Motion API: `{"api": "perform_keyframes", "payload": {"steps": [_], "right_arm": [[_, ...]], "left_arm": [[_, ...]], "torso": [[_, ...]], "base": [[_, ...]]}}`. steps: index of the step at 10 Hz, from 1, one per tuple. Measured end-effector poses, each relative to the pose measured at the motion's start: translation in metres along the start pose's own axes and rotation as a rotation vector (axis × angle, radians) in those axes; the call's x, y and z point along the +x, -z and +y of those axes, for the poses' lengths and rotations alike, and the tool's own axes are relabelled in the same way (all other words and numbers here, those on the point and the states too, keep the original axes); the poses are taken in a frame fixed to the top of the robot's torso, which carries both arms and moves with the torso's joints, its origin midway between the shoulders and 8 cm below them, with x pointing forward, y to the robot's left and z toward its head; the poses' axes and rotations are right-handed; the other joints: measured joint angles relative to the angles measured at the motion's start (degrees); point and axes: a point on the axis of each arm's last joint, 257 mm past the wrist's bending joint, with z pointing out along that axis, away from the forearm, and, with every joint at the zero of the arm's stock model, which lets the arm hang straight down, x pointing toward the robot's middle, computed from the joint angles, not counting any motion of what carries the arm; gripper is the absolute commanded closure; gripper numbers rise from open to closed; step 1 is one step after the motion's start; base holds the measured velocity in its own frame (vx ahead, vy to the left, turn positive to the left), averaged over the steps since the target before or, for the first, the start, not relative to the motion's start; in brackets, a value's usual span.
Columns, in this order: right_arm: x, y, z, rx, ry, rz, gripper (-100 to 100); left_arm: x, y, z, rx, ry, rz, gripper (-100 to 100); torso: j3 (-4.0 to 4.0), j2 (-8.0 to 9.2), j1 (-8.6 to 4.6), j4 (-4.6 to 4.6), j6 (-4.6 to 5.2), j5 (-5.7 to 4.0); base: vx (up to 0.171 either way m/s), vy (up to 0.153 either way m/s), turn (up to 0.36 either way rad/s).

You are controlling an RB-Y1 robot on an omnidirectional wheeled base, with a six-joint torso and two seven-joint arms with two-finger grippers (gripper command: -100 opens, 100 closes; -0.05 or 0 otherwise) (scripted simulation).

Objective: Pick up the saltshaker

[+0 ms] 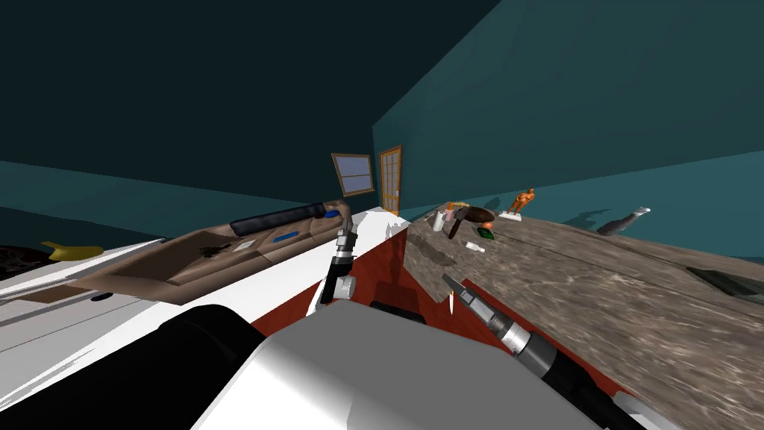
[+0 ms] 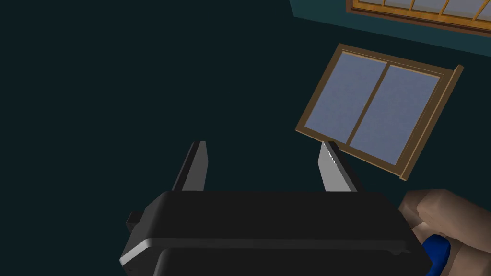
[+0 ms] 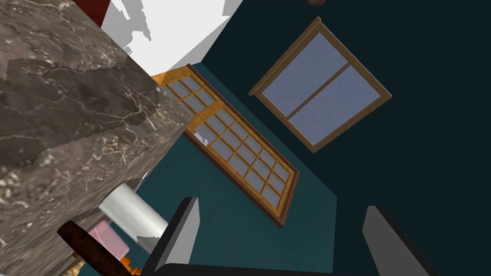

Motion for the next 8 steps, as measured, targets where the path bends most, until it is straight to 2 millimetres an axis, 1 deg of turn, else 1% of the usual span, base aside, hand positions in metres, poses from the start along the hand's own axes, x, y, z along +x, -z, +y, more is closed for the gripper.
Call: {"api": "perform_keyframes", "payload": {"steps": [1, 2, 3, 4, 5, 6, 7, 8], "right_arm": [[0.012, 0.002, -0.012, 0.028, 0.02, 0.035, -100], [0.016, 0.006, -0.019, 0.046, 0.04, 0.062, -100], [0.017, 0.009, -0.021, 0.053, 0.056, 0.085, -100], [0.021, 0.017, -0.031, 0.077, 0.073, 0.116, -100], [0.026, 0.021, -0.036, 0.09, 0.095, 0.147, -100], [0.028, 0.023, -0.038, 0.097, 0.109, 0.166, -100], [0.034, 0.031, -0.048, 0.12, 0.127, 0.199, -100], [0.036, 0.035, -0.054, 0.134, 0.15, 0.229, -100]], "left_arm": [[0.0, 0.0, 0.0, 0.0, 0.0, 0.0, 0], [0.0, 0.0, 0.0, 0.0, 0.0, 0.0, 0], [0.0, 0.0, 0.0, 0.0, 0.0, 0.0, 0], [0.0, 0.0, 0.0, 0.0, 0.0, 0.0, 0], [0.0, 0.0, 0.0, 0.0, 0.0, 0.0, 0], [0.0, 0.0, 0.0, 0.0, 0.0, 0.0, 0], [0.0, 0.0, 0.0, 0.0, 0.0, 0.0, 0], [0.0, 0.0, 0.0, 0.0, 0.0, 0.0, 0]], "torso": [[-0.03, -0.05, -0.02, -0.01, -0.05, -0.01], [-0.03, -0.05, -0.03, -0.01, 0.02, 0.0], [0.0, 0.0, -0.02, 0.0, 0.03, 0.0], [-0.04, -0.07, -0.02, -0.01, -0.05, 0.0], [-0.06, -0.11, -0.04, -0.02, 0.02, -0.01], [-0.02, -0.04, -0.03, -0.01, 0.04, -0.01], [-0.05, -0.1, -0.05, -0.02, -0.03, -0.01], [-0.07, -0.12, -0.06, -0.03, 0.01, -0.01]], "base": [[0.03, -0.001, 0.133], [0.016, 0.002, -0.042], [0.037, 0.004, 0.29], [0.047, -0.007, 0.157], [0.023, -0.004, -0.036], [0.045, -0.006, 0.229], [0.048, -0.012, 0.166], [0.076, -0.03, 0.287]]}}
